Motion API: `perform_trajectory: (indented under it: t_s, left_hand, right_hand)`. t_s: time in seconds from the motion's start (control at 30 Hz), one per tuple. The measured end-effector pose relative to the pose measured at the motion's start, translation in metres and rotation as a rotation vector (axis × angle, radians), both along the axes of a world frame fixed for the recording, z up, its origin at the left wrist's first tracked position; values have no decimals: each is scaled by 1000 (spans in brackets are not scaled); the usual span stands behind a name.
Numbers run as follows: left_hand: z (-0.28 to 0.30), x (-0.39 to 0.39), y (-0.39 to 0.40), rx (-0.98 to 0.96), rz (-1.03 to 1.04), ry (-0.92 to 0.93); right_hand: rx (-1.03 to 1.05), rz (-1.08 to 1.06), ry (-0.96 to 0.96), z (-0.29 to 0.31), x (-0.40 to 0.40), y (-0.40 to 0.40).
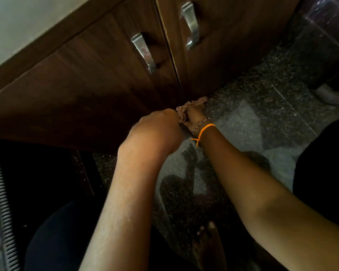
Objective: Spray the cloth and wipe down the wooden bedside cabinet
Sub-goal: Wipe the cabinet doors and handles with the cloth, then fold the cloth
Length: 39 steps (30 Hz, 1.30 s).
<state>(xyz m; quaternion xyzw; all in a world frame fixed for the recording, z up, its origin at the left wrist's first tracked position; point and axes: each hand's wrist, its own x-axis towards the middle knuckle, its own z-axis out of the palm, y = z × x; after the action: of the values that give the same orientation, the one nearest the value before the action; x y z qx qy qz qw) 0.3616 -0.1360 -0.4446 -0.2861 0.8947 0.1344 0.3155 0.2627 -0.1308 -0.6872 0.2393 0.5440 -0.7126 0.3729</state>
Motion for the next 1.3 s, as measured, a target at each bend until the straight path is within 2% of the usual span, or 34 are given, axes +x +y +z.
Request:
perform_trajectory:
  t_s: [0.07, 0.17, 0.27, 0.4, 0.47, 0.57, 0.7, 0.83, 0.97, 1.07, 1.17, 1.3]
  left_hand:
    - [-1, -8, -2, 17, -3, -10]
    - [-4, -25, -4, 66, -42, -29]
    - [-1, -39, -2, 122, -76, -23]
    - [20, -55, 5, 223, -73, -27]
    - [34, -58, 9, 293, -50, -34]
    - [49, -58, 10, 338, 83, 7]
    - [87, -57, 14, 320, 290, 154]
    - [127, -55, 20, 367, 446, 232]
    - [176, -56, 18, 524, 640, 362]
    - [220, -54, 18, 773, 675, 295]
    - [262, -52, 18, 1074, 846, 273]
    - [317, -48, 14, 1225, 939, 270]
  right_hand:
    - [-105, 1, -31, 1, -1, 2]
    - [-141, 101, -5, 7, -8, 10]
    - [-261, 128, -76, 8, -13, 25]
    - [-469, 123, -178, 49, -16, 58]
    - [-540, 44, -190, 81, -13, 74]
    - [-584, -70, -143, 122, -11, 96]
    - [-506, -7, -66, 189, 0, 123]
    - [-703, -67, -55, 257, 5, 141]
    - [-650, -149, -208, 332, 5, 155]
    - [-646, -27, -124, 390, 3, 159]
    - [-608, 155, 3, 444, 3, 157]
    - [-572, 145, 54, 509, 6, 165]
